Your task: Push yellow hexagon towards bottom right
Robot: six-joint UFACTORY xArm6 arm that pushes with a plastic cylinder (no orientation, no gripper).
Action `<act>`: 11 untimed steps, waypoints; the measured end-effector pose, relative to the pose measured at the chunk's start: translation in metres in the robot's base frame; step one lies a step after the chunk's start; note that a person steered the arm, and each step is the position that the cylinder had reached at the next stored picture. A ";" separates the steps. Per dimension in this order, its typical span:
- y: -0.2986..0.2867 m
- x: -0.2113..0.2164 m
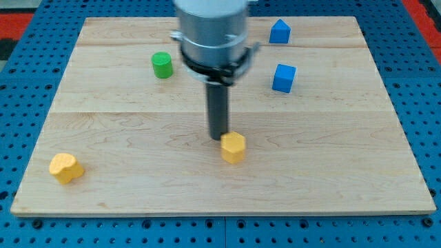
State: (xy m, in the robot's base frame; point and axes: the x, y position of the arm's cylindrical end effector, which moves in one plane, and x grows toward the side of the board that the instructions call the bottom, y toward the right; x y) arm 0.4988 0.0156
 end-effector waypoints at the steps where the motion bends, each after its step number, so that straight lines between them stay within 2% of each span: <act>1: 0.006 0.015; 2: -0.034 0.029; 3: -0.025 0.050; 4: 0.027 0.051; 5: 0.034 0.039; 7: 0.086 0.032; 9: 0.099 0.009; 11: 0.163 0.036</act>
